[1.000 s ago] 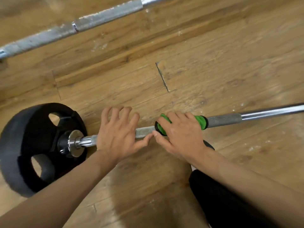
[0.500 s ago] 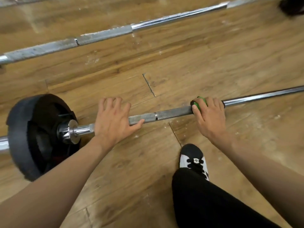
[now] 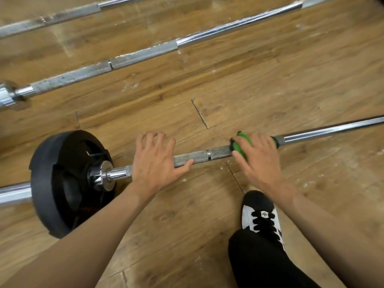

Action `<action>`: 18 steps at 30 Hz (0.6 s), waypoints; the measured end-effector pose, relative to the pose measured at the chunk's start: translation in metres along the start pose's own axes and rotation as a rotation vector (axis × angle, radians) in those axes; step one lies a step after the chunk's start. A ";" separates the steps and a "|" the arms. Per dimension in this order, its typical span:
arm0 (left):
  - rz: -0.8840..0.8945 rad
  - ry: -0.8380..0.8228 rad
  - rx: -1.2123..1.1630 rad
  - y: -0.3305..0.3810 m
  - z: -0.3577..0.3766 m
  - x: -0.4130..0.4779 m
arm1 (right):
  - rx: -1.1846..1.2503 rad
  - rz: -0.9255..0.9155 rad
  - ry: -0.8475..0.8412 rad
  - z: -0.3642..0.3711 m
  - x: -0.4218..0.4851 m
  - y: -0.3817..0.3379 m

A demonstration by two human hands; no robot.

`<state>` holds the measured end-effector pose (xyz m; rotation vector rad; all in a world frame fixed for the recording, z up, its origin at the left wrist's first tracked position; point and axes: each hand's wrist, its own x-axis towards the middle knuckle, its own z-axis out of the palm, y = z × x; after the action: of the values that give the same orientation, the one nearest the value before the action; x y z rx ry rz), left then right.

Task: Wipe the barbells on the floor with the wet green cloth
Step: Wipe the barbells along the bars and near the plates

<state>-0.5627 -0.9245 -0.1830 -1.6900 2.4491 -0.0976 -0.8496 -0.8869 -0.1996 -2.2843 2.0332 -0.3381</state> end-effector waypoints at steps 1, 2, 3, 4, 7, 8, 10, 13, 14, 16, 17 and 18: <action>-0.003 -0.008 -0.004 0.000 -0.001 0.000 | 0.009 0.070 0.046 -0.002 -0.001 0.014; -0.004 -0.008 -0.009 0.001 -0.001 0.000 | 0.005 0.136 0.086 -0.004 -0.002 0.030; -0.003 0.000 -0.012 0.001 -0.001 0.001 | -0.007 0.192 0.122 -0.007 -0.004 0.045; -0.004 0.010 -0.012 0.000 -0.001 0.002 | -0.017 0.232 0.151 -0.008 -0.005 0.055; -0.001 0.015 -0.021 -0.001 0.000 0.001 | -0.007 0.340 0.162 -0.003 -0.003 0.048; 0.001 0.021 -0.020 -0.001 0.000 0.001 | 0.005 0.365 0.158 -0.001 0.002 0.033; 0.001 0.026 -0.019 0.000 0.000 0.001 | 0.026 0.314 0.121 0.003 0.010 -0.007; 0.003 0.039 -0.024 0.000 0.001 0.001 | 0.034 0.083 0.052 0.014 0.014 -0.069; 0.003 0.040 -0.029 0.000 0.001 0.001 | 0.056 0.027 0.049 0.016 0.012 -0.082; 0.000 0.037 -0.034 0.000 0.002 0.003 | 0.084 -0.086 0.014 0.015 0.009 -0.085; -0.004 0.035 -0.027 0.000 0.002 0.003 | 0.077 -0.170 -0.020 0.013 0.008 -0.075; -0.006 0.031 -0.022 -0.001 0.003 0.004 | 0.058 -0.247 -0.053 0.011 0.008 -0.059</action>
<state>-0.5631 -0.9284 -0.1861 -1.7170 2.4769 -0.0990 -0.7889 -0.8883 -0.1976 -2.4831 1.6968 -0.3401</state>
